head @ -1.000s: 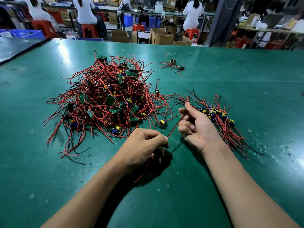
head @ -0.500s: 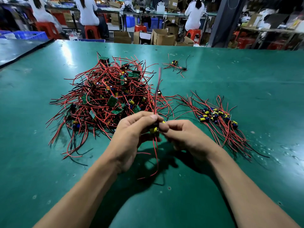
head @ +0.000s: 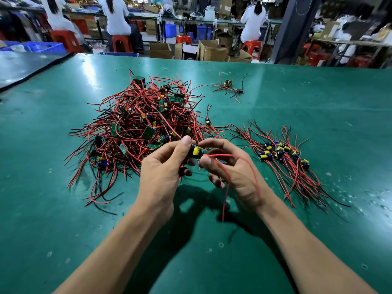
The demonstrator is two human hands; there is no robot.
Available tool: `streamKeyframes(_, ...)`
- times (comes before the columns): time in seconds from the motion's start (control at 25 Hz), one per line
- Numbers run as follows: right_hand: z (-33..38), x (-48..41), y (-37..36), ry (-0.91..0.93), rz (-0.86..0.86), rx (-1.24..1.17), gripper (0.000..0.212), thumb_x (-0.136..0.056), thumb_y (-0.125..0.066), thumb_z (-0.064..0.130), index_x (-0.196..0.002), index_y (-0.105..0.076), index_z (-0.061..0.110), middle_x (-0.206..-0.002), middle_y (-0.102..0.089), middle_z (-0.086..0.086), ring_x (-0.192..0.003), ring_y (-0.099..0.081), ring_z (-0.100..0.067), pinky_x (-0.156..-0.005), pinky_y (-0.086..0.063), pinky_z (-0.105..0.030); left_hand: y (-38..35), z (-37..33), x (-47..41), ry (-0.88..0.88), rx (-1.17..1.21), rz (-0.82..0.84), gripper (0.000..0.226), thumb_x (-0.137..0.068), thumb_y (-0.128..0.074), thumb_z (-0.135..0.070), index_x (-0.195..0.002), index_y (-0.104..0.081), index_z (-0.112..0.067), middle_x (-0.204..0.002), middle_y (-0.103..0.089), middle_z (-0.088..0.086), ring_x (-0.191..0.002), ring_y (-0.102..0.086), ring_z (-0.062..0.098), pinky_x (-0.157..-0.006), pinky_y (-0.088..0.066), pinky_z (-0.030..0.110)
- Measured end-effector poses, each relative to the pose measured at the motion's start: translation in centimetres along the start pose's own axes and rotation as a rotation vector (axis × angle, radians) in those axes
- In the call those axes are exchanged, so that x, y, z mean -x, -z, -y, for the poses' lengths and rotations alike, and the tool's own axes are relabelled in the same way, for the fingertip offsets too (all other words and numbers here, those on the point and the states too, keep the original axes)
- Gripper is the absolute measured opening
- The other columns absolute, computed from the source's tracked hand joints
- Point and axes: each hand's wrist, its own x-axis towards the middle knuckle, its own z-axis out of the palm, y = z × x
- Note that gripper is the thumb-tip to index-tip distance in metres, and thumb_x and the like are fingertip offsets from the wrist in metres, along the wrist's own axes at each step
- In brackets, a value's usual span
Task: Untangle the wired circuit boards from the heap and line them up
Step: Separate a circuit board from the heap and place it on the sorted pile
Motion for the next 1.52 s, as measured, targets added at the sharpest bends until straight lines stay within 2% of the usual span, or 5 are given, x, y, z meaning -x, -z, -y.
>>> streamKeyframes(0.4,1.6,0.0,1.2,-0.148,-0.021,-0.427,0.025,-0.087,-0.06,0.039,-0.09,-0.079,0.023,-0.07,-0.058,0.009,-0.051,-0.038,-0.004,-0.059,-0.019,-0.026,0.0,1.4,0.2,0.147,0.119,0.294,0.023,-0.07,-0.073,-0.004,-0.09,-0.077,-0.016,-0.091,-0.07,0.01,-0.067,-0.069,0.021,-0.058,-0.056,0.026)
streamKeyframes(0.56,1.6,0.4,1.0,-0.245,0.116,-0.352,0.024,-0.088,-0.063,0.037,-0.086,-0.077,0.018,-0.074,-0.065,0.0,-0.06,-0.057,-0.014,-0.056,-0.049,-0.028,-0.2,1.2,0.1,0.36,0.108,0.348,0.027,-0.078,-0.066,-0.038,-0.084,-0.076,-0.014,-0.073,-0.069,0.011,-0.057,-0.067,0.02,-0.054,-0.057,0.026)
streamKeyframes(0.8,1.1,0.4,0.7,-0.303,0.076,-0.188,0.025,-0.097,-0.058,0.033,-0.091,-0.075,0.015,-0.062,-0.054,-0.003,-0.047,-0.048,-0.012,-0.046,-0.045,-0.023,0.0,1.7,0.3,0.325,0.095,0.369,0.035,-0.069,-0.075,-0.037,-0.098,-0.078,-0.016,-0.072,-0.069,0.011,-0.06,-0.07,0.022,-0.057,-0.058,0.027)
streamKeyframes(1.0,0.5,0.4,0.6,-0.353,0.024,-0.128,0.022,-0.097,-0.062,0.033,-0.09,-0.073,0.016,-0.074,-0.055,-0.009,-0.064,-0.052,-0.021,-0.076,-0.047,-0.041,0.3,2.4,0.1,0.279,0.035,0.394,0.036,-0.073,-0.076,-0.017,-0.109,-0.075,-0.018,-0.086,-0.073,0.011,-0.063,-0.069,0.018,-0.059,-0.056,0.024)
streamKeyframes(1.52,0.7,0.2,1.5,-0.301,0.027,-0.101,0.024,-0.1,-0.055,0.02,-0.109,-0.074,0.01,-0.089,-0.063,-0.021,-0.076,-0.064,-0.03,-0.074,-0.055,-0.04,0.1,3.3,-1.3,0.35,-0.045,0.268,0.008,-0.077,-0.057,-0.008,-0.074,-0.062,-0.014,-0.07,-0.059,0.01,-0.057,-0.056,0.019,-0.053,-0.053,0.029)
